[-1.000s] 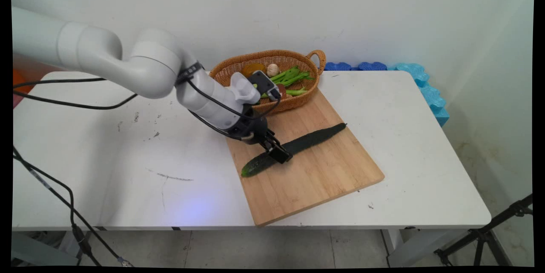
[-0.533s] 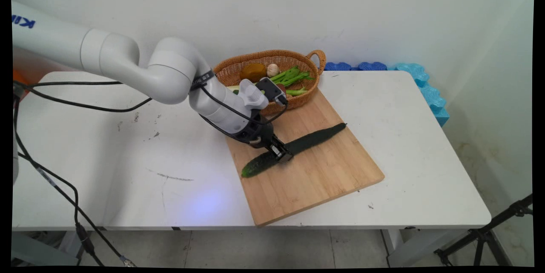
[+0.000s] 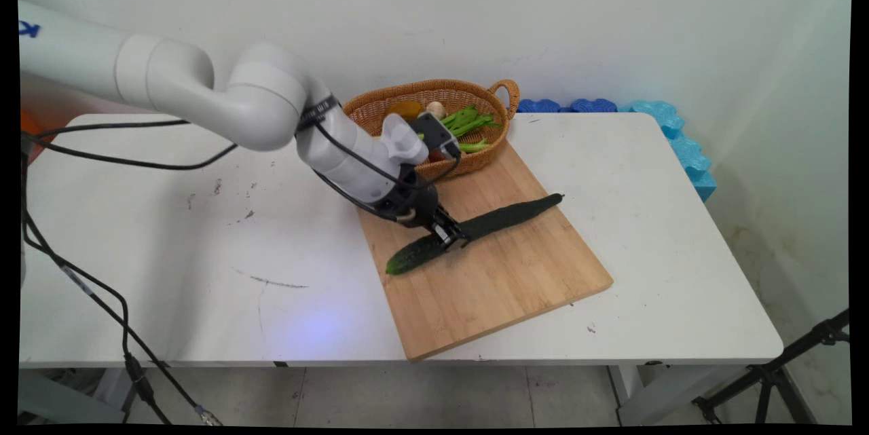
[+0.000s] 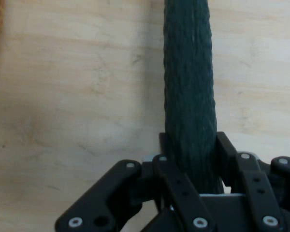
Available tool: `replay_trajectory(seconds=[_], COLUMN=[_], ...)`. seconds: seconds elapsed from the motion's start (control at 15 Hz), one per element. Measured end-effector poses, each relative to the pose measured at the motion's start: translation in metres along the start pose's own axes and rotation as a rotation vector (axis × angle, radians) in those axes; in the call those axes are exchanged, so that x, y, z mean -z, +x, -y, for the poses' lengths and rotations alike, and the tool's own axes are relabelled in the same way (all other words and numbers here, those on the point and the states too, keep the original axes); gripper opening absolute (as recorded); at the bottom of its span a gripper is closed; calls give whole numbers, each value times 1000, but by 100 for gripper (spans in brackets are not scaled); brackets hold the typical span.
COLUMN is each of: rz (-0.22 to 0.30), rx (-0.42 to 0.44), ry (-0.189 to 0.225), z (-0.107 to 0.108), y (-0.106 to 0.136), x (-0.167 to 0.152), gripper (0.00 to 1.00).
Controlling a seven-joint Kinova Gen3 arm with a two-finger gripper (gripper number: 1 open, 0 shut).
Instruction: Place the picked object in the vegetable basket
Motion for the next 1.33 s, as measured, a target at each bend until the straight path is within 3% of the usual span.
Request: replay_trajectory(seconds=[0.27, 0.67, 0.93, 1.33], rz=[-14, -29, -15, 64], rx=[-28, -64, -50, 31], ry=[-19, -19, 38, 168], z=[6, 39, 78, 134], y=[21, 49, 62, 63], x=[39, 86, 114, 140], gripper=[0, 0, 0, 0])
